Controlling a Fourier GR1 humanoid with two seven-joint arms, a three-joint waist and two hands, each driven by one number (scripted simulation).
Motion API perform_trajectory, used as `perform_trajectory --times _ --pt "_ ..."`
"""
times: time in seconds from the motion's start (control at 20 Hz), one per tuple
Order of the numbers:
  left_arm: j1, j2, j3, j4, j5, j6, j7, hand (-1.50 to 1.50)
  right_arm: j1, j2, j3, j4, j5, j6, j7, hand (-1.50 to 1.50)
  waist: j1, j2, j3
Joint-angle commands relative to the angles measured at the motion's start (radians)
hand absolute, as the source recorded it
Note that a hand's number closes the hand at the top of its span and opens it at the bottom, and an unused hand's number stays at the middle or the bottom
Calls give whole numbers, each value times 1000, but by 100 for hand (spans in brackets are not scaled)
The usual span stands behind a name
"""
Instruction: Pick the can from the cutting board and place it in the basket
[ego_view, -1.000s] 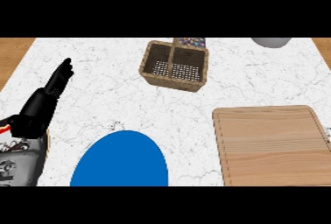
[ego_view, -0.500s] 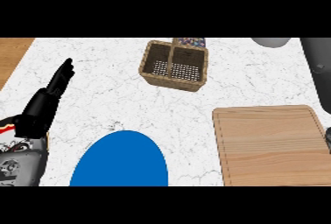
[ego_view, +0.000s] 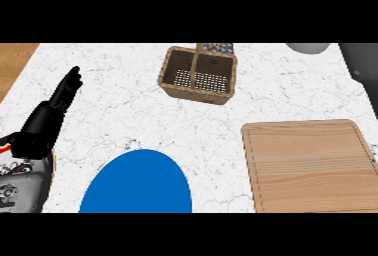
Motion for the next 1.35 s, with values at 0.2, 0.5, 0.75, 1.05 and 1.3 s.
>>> perform_trajectory --times 0.2,0.5,0.75,1.05,1.3 --pt "-24 -25 -19 -19 -21 24 47 0 -29 59 -77 48 -61 17 26 -150 -3 -2 1" --pt "5 -10 -11 9 -6 -8 -12 0 -20 18 -184 54 -110 -150 -18 -150 10 2 0" --pt "-15 -34 -19 27 -30 29 -17 0 -5 5 -296 33 -151 -421 27 -150 2 6 0" --pt "-17 -10 -2 0 -20 14 26 0 18 -128 -372 34 -158 -556 57 -150 -2 0 1" --pt "7 14 25 5 11 -17 -9 0 127 -259 -420 35 -174 -575 -49 -150 -6 2 1"
